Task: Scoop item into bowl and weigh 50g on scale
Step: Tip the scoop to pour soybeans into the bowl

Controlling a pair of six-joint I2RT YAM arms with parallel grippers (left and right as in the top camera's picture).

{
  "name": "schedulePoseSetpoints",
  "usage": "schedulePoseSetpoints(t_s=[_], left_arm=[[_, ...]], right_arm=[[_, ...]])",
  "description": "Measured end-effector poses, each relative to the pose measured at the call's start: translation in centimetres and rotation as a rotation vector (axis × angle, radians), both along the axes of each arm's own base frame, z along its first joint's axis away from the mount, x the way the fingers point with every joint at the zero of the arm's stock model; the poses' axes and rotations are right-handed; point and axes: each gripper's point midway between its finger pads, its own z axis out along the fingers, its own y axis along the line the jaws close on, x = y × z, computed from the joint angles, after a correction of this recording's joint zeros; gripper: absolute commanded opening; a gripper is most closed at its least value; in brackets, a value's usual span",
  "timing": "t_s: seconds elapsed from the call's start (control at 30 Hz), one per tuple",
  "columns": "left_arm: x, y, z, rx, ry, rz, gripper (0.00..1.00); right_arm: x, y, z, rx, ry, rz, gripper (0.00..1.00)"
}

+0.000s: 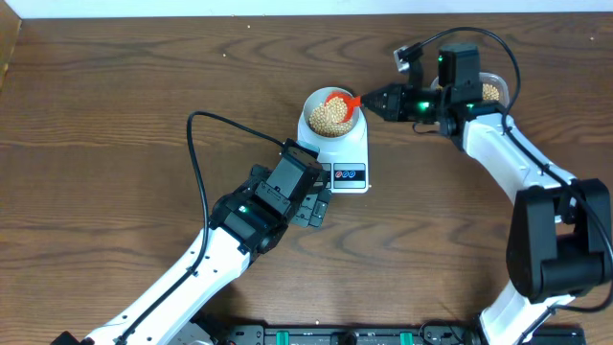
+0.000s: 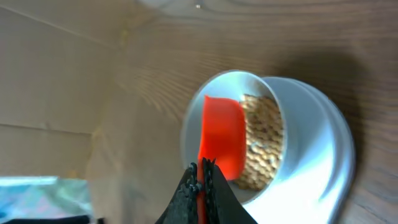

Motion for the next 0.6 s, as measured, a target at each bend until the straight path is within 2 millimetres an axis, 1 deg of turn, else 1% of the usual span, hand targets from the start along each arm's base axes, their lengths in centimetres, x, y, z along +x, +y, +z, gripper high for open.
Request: schedulePoseSetpoints(t_s=[0.07,0.2,0.27,0.4,0.6], left_arm=[[0.0,0.0,0.0,0.0,0.0,0.0,0.98],[0.0,0.0,0.0,0.0,0.0,0.0,0.98],[0.0,0.0,0.0,0.0,0.0,0.0,0.98],[0.0,0.0,0.0,0.0,0.0,0.0,0.98],[0.0,0.0,0.0,0.0,0.0,0.0,0.98]], right_arm=[[-0.4,0.1,0.4,-0.054,-0.032,-0.005,0.02],[-1.1,0.2,2.3,-0.164,-0.134,-0.012,0.01],[-1.4,0.4,2.7,-0.21,-0.172,-0.011,0.01],[-1.6,0.9,2.5,-0.275,-0.214,-0.003,0.01],[-1.2,0.5,2.2,-0.329,-0.245,-0.02,0.01]])
